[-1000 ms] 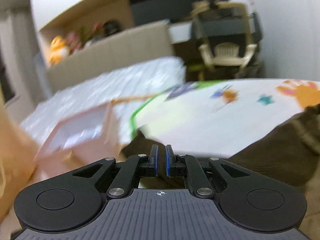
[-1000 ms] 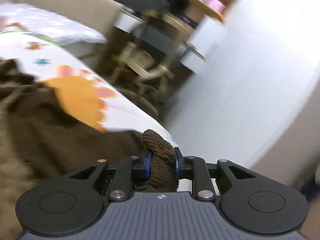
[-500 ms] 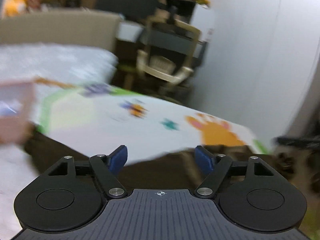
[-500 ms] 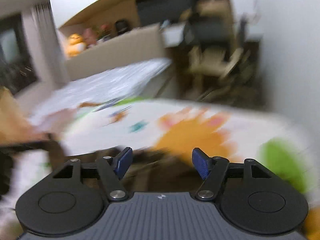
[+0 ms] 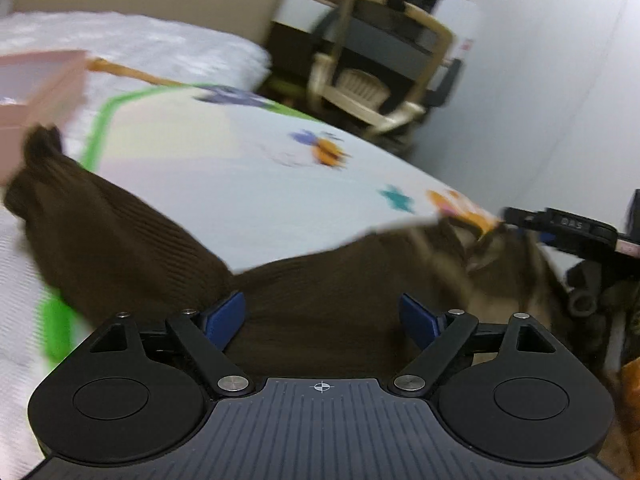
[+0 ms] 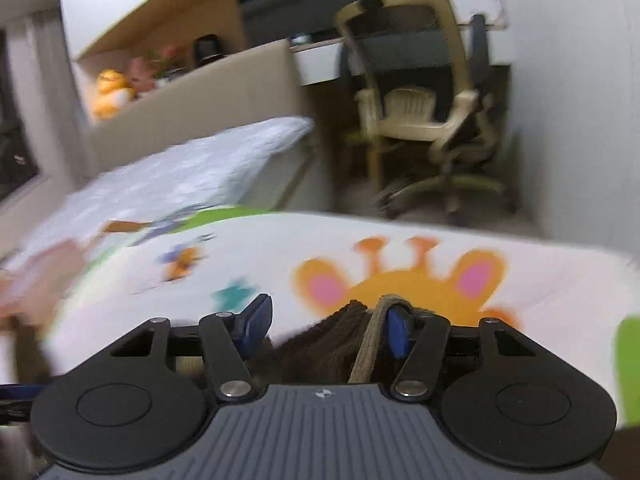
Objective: Fold clothes
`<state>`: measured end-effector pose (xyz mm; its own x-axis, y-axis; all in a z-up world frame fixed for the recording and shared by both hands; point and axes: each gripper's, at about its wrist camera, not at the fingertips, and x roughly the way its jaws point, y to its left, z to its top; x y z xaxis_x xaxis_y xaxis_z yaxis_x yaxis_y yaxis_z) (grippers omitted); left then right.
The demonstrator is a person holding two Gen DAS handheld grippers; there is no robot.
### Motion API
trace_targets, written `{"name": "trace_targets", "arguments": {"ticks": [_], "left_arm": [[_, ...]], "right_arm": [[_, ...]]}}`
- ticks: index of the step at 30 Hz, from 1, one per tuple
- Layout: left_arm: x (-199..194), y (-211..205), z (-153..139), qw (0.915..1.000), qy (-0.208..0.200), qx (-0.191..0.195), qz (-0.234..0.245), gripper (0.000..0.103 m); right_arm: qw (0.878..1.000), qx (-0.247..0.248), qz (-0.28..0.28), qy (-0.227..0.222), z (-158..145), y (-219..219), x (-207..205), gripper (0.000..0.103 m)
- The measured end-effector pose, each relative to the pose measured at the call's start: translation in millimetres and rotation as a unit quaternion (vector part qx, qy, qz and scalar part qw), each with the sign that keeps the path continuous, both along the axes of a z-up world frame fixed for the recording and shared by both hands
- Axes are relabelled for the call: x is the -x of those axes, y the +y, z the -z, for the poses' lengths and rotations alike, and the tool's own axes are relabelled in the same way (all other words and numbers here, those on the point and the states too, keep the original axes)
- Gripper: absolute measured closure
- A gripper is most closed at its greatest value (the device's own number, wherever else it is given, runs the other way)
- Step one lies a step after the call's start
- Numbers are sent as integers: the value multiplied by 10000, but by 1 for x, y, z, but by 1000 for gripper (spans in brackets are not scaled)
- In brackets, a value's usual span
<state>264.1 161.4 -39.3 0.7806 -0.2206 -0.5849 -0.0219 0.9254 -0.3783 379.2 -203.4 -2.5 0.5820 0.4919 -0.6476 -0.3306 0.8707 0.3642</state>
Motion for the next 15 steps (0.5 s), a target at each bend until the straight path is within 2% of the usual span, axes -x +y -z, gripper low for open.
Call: {"name": "trace_targets", "arguments": {"ticks": [3, 6, 9, 11, 13, 14, 15], "left_arm": [[2, 14, -2, 9996, 15, -58, -291, 18], [3, 21, -5, 9975, 44, -364, -603, 18], [4, 29, -6, 9969, 65, -347, -708, 18], [7, 29, -9, 9963, 40, -446, -737, 17], [10, 27, -13, 9964, 37, -432, -725, 12], [12, 25, -14, 9966, 33, -399, -719, 11], [14, 22, -16, 9968, 30, -366, -712, 10]], "right_arm": [[9993, 46, 232, -273, -2, -11, -3, 42], [9974, 92, 464, -546, -4, -22, -6, 30], [9928, 360, 564, -995, -27, -56, 33, 26], [9830, 907, 740, -1416, -42, -83, 69, 21], [9665, 1606, 925, -1775, -50, -103, 104, 15], [9594, 1891, 978, -1851, -50, -111, 116, 12], [9575, 2016, 1007, -1799, -48, -120, 126, 9]]}}
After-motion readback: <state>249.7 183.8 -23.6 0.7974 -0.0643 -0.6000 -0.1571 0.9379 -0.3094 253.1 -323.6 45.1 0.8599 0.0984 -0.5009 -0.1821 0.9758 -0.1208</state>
